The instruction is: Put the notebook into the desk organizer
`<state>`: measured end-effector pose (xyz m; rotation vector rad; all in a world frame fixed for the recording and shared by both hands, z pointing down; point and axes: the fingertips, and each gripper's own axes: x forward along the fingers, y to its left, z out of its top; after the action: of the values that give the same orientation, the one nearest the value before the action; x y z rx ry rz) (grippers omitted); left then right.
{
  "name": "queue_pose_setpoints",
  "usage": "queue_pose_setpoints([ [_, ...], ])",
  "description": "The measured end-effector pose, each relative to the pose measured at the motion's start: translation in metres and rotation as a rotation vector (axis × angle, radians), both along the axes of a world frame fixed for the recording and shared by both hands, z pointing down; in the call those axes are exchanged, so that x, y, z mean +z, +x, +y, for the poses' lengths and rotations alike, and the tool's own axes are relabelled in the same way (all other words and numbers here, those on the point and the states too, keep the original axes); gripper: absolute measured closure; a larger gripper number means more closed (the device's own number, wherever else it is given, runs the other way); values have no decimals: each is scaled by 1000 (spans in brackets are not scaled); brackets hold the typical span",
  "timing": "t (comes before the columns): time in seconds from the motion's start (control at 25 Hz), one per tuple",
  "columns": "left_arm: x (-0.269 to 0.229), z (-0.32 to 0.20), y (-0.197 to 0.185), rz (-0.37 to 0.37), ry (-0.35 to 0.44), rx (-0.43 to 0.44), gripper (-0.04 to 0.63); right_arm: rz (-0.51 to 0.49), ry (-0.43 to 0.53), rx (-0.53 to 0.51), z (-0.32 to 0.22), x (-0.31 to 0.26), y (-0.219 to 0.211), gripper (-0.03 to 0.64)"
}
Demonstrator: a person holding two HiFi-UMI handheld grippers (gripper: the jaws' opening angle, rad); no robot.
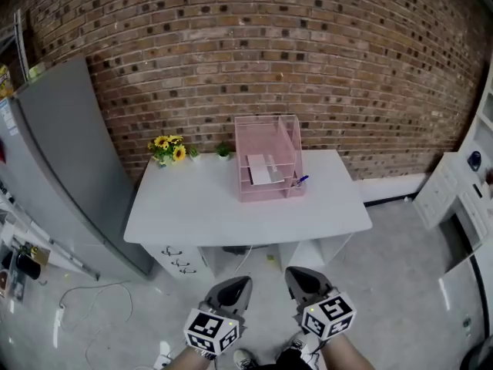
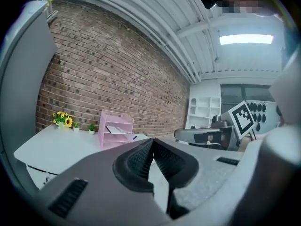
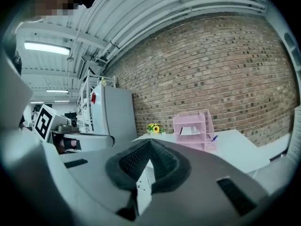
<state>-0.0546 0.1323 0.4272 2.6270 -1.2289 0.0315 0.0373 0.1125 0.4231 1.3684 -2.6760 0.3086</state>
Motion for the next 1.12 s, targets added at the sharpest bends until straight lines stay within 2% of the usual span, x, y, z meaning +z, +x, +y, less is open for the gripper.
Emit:
queue_pose_setpoints([
  [1.12,4,5,-5,-9,-20,-9,591,-1,-26,-7,5,9,-6,614],
])
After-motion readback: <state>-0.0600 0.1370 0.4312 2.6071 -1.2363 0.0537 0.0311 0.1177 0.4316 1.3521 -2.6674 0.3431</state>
